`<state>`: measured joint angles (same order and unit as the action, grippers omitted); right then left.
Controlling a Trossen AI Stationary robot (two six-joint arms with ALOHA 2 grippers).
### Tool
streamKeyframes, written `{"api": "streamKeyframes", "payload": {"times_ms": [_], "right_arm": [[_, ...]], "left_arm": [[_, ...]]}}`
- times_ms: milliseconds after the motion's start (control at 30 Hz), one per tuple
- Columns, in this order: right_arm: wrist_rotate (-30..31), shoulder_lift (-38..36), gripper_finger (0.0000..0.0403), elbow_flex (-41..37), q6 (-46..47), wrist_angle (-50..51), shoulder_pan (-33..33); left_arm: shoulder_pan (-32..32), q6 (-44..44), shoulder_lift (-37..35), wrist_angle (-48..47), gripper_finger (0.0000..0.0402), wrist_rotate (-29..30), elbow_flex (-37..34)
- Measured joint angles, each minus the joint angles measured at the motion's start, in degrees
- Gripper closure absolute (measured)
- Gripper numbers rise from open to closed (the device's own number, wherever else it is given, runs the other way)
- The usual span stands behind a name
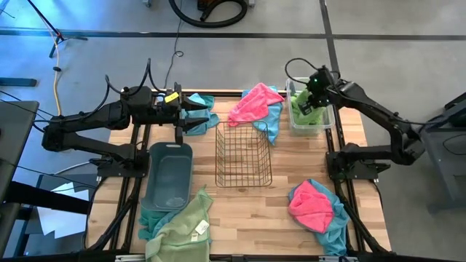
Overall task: Sort microfiber towel by color & place in baskets
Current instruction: Put the green towel into the transparent bin
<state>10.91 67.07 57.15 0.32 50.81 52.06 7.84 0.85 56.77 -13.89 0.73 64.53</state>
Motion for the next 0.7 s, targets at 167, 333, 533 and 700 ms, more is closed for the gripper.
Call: {"api": "streamKeyframes", "payload": {"times_ms": [167,333,533,700], "right_arm": [[-5.47,3.11,0.0403,2.11,-12.62,3.9,1.58],[-7.03,5.24,0.0403,2.07,-25.93,9.04,1.78],[-10.69,9.28,0.0403,2.03,-31.61,11.88,4.28],[-12.05,13.59,0.0403,2.03,-35.33,11.76,6.05]], "left_arm": [[0.0,-0.01,0.0,0.0,0.0213,0.0,0.0],[0.0,-0.04,0.0,0.0,0.0213,0.0,0.0],[0.0,-0.52,0.0,0.0,0.0213,0.0,0.0],[0.0,-0.53,0.0,0.0,0.0213,0.0,0.0]]}}
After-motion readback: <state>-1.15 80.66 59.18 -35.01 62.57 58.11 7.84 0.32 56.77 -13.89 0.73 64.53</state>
